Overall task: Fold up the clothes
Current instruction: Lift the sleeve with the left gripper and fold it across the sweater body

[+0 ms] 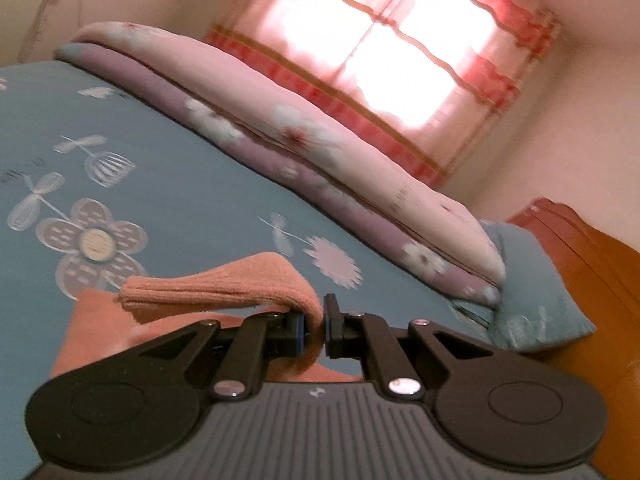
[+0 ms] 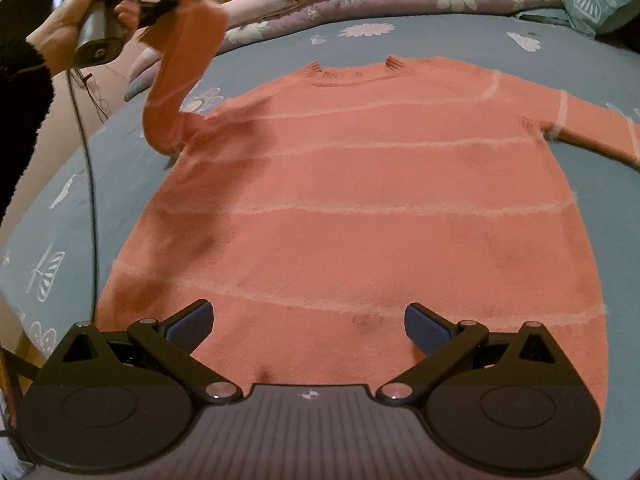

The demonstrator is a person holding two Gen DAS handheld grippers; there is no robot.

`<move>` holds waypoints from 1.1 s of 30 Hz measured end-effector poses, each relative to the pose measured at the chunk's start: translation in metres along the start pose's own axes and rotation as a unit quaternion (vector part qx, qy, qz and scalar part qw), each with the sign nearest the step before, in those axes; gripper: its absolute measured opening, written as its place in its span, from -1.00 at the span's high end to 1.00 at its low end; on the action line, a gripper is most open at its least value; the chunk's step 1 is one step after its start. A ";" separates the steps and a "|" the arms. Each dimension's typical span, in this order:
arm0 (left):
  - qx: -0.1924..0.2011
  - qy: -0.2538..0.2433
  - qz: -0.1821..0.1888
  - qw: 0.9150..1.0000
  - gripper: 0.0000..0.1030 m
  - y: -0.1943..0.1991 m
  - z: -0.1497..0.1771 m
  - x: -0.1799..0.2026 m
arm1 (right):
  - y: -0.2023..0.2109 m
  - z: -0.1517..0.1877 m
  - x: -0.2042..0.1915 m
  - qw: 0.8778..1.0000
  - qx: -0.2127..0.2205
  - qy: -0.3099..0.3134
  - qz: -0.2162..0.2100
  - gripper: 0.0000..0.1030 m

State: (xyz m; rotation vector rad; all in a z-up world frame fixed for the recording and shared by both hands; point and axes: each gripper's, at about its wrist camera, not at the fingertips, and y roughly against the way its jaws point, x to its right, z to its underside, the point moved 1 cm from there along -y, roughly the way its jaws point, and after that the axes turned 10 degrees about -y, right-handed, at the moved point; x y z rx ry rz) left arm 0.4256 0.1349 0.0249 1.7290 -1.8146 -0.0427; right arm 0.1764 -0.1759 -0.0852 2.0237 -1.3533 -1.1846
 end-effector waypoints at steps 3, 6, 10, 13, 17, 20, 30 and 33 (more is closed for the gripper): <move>-0.006 -0.015 0.024 1.000 0.89 -0.003 0.008 0.021 | 0.000 -0.001 0.000 1.000 0.001 0.000 0.000 -1.00; -0.011 -0.028 0.048 0.998 0.89 -0.003 0.014 0.039 | 0.001 -0.001 0.001 1.000 0.001 -0.002 -0.003 -1.00; -0.024 -0.038 0.074 0.996 0.89 -0.007 0.023 0.057 | 0.000 -0.001 0.003 1.000 -0.003 -0.005 -0.003 -1.00; -0.034 -0.043 0.092 0.994 0.89 -0.010 0.031 0.067 | -0.001 -0.001 0.003 1.000 -0.009 -0.008 -0.002 -1.00; -0.048 -0.047 0.104 0.992 0.89 -0.018 0.042 0.080 | 0.000 0.000 0.005 1.000 -0.011 -0.010 -0.002 -1.00; -0.058 -0.051 0.109 0.991 0.89 -0.028 0.054 0.087 | 0.001 -0.001 0.007 1.000 -0.011 -0.013 -0.002 -1.00; -0.124 -0.070 0.093 0.985 0.89 -0.077 0.120 0.090 | 0.003 0.000 0.013 1.000 -0.016 -0.023 -0.002 -1.00; -0.148 -0.066 0.098 0.982 0.83 -0.091 0.136 0.087 | 0.001 -0.001 0.015 0.999 -0.020 -0.025 0.002 -1.00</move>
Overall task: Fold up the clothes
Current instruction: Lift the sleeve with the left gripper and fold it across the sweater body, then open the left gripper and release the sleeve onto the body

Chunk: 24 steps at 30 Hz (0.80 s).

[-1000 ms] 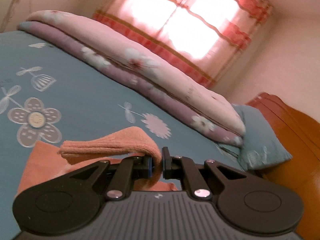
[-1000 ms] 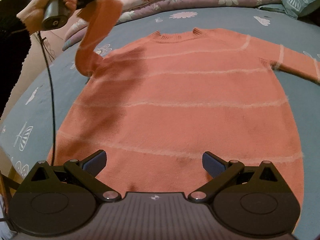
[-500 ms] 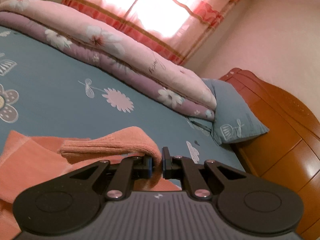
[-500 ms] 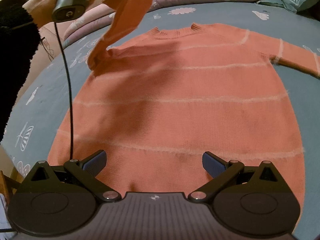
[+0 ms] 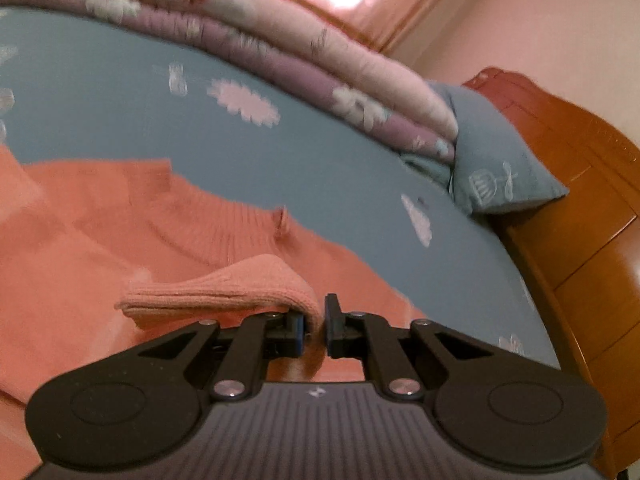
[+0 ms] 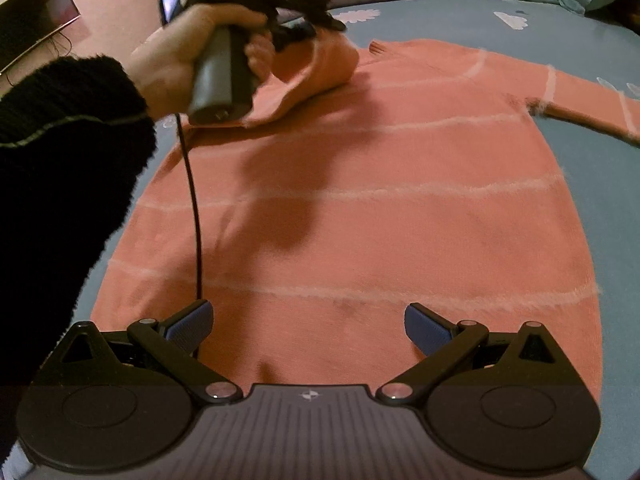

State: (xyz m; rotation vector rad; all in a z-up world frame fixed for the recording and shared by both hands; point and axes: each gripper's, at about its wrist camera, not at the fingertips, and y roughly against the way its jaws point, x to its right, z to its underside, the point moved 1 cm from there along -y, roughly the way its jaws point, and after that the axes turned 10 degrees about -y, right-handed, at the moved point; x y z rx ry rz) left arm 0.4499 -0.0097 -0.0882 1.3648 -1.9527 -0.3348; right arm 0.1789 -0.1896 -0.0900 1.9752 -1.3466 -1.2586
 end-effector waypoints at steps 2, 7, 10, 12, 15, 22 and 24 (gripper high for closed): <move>-0.012 -0.003 0.009 1.000 0.75 -0.004 0.004 -0.001 | -0.002 -0.001 0.000 1.000 -0.003 -0.002 0.002 -1.00; -0.011 -0.040 0.040 0.998 0.16 0.014 0.004 0.002 | -0.009 -0.002 -0.002 1.000 -0.008 -0.001 0.005 -1.00; 0.006 -0.057 0.061 0.996 -0.04 0.039 0.001 -0.002 | -0.014 -0.001 -0.003 1.000 -0.012 0.001 0.011 -1.00; 0.019 -0.066 0.076 0.995 -0.24 0.057 -0.001 -0.007 | -0.019 -0.001 -0.004 1.000 -0.017 0.002 0.015 -1.00; 0.048 -0.067 0.084 0.993 -0.26 0.089 0.002 -0.024 | -0.024 0.000 -0.005 1.000 -0.019 0.006 0.023 -1.00; 0.160 -0.144 -0.060 0.975 -0.33 0.161 0.046 -0.071 | -0.029 0.002 -0.013 0.998 0.003 0.036 0.051 -1.00; 0.182 -0.188 -0.142 0.955 -0.43 0.172 0.059 -0.079 | -0.033 0.004 -0.015 0.997 0.011 0.050 0.065 -1.00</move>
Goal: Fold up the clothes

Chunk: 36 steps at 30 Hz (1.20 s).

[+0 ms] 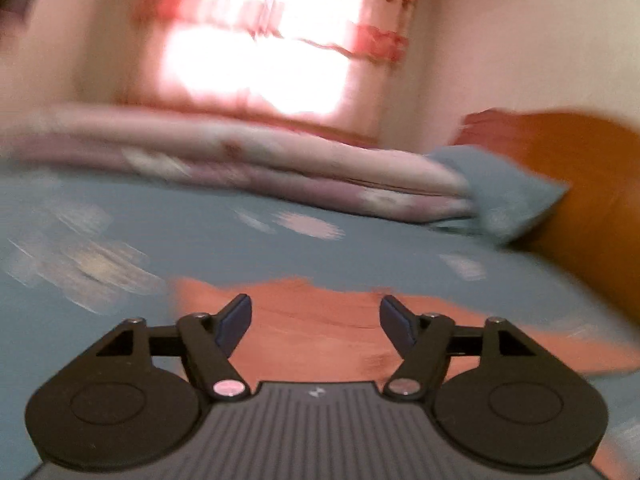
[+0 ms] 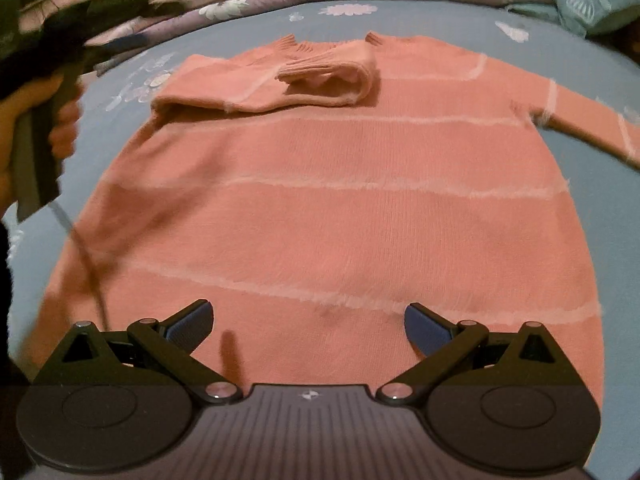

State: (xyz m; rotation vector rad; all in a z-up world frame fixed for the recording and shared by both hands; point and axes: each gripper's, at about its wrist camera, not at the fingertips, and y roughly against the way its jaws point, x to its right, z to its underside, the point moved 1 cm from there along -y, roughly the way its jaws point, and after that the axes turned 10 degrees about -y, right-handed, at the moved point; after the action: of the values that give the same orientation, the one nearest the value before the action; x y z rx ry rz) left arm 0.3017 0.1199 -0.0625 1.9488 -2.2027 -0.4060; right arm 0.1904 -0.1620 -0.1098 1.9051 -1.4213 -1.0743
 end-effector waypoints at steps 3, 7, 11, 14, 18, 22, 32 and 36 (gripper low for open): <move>-0.022 -0.052 -0.075 0.996 -0.50 -0.003 0.018 -0.009 | -0.008 0.001 -0.005 0.999 0.009 0.027 0.022 -1.00; -0.096 -0.050 -0.043 0.993 -0.51 -0.021 0.044 -0.020 | -0.022 0.006 -0.014 0.995 0.021 0.077 0.053 -1.00; -0.139 -0.086 -0.074 0.984 -0.52 -0.042 0.055 -0.017 | -0.026 0.006 -0.016 0.994 0.036 0.084 0.061 -1.00; -0.141 -0.102 -0.124 0.977 -0.53 -0.063 0.054 -0.018 | -0.027 0.004 -0.015 0.994 0.043 0.078 0.062 -1.00; -0.135 -0.060 -0.145 0.978 -0.66 -0.069 0.058 -0.033 | -0.027 0.008 -0.016 0.993 0.056 0.077 0.066 -1.00; -0.155 0.064 -0.136 0.977 -0.79 -0.069 0.070 -0.072 | -0.027 0.012 -0.015 0.992 0.071 0.079 0.067 -1.00; -0.154 0.092 -0.111 0.978 -0.90 -0.071 0.081 -0.090 | -0.029 0.013 -0.014 0.986 0.108 0.108 0.061 -1.00; -0.149 0.095 -0.098 0.979 -0.95 -0.073 0.082 -0.095 | -0.009 -0.002 -0.035 0.966 0.164 0.170 0.106 -0.98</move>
State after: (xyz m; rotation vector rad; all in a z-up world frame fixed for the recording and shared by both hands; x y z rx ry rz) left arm 0.3575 0.2132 -0.1584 1.9531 -1.7289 -0.5198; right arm 0.1924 -0.1262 -0.1053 1.9812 -1.6238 -0.4034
